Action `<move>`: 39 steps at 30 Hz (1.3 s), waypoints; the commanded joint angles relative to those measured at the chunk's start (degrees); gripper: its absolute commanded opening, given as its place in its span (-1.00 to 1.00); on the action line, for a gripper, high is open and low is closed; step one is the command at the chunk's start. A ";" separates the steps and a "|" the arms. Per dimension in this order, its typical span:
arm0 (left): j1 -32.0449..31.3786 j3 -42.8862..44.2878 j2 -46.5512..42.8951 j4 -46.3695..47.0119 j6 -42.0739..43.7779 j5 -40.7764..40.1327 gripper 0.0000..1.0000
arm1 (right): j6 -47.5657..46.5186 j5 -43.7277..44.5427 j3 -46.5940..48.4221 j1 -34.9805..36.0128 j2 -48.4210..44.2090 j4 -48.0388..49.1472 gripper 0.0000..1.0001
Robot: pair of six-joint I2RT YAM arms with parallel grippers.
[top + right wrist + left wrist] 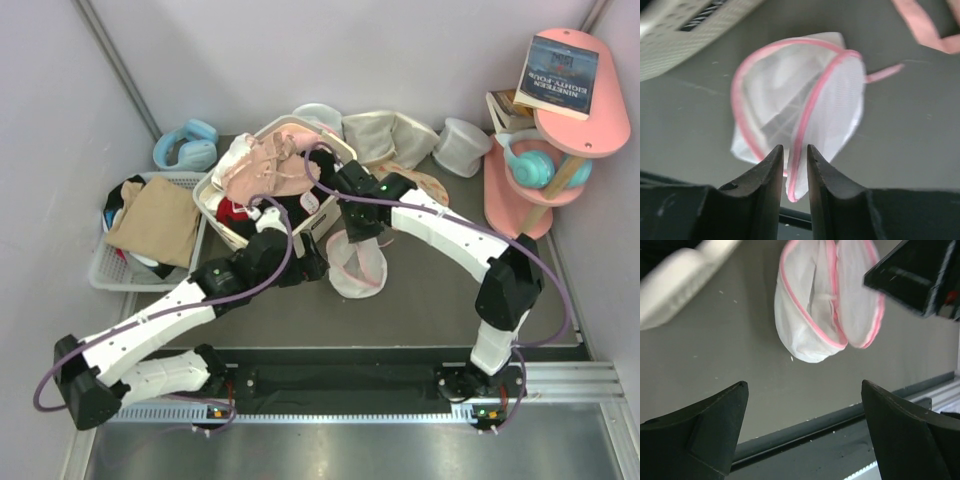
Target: Unzip the laundry bag and remove the bra
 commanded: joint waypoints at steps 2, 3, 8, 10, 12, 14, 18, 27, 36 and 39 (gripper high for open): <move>-0.01 0.76 -7.28 -7.84 -0.04 -8.31 0.98 | 4.45 -11.06 0.41 2.20 -0.52 8.86 -0.41; -0.01 1.20 -7.72 -8.55 0.05 -9.70 0.98 | 4.71 -12.39 -0.12 2.38 -1.22 10.09 -0.26; 0.25 4.54 -7.73 -10.85 1.01 -11.48 0.98 | 5.77 -20.65 -7.32 2.29 -8.24 19.04 0.50; 0.43 5.25 -7.38 -10.85 1.54 -11.83 0.98 | 5.86 -20.84 -9.87 1.77 -10.45 20.03 0.72; 0.78 6.12 -7.20 -10.76 1.89 -12.27 0.98 | 5.69 -20.66 -11.98 0.89 -13.69 20.30 0.84; 1.39 6.65 -7.03 -10.76 2.24 -12.36 0.98 | 5.07 -20.93 -13.48 -1.13 -16.59 20.38 0.89; 2.62 7.79 -7.29 -10.58 2.86 -11.83 0.98 | 3.58 -22.42 -18.31 -6.40 -20.82 20.56 0.94; 4.38 9.90 -9.31 -9.34 5.85 -9.27 0.98 | -2.31 -25.14 -26.13 -14.40 -30.31 23.72 0.96; 4.38 15.00 -8.17 -14.62 6.55 -14.55 0.98 | -0.65 -22.69 -33.60 -14.85 -39.99 30.22 0.97; 4.38 15.27 -8.17 -14.98 6.55 -14.82 0.98 | -0.20 -22.33 -34.75 -14.85 -40.78 30.58 0.98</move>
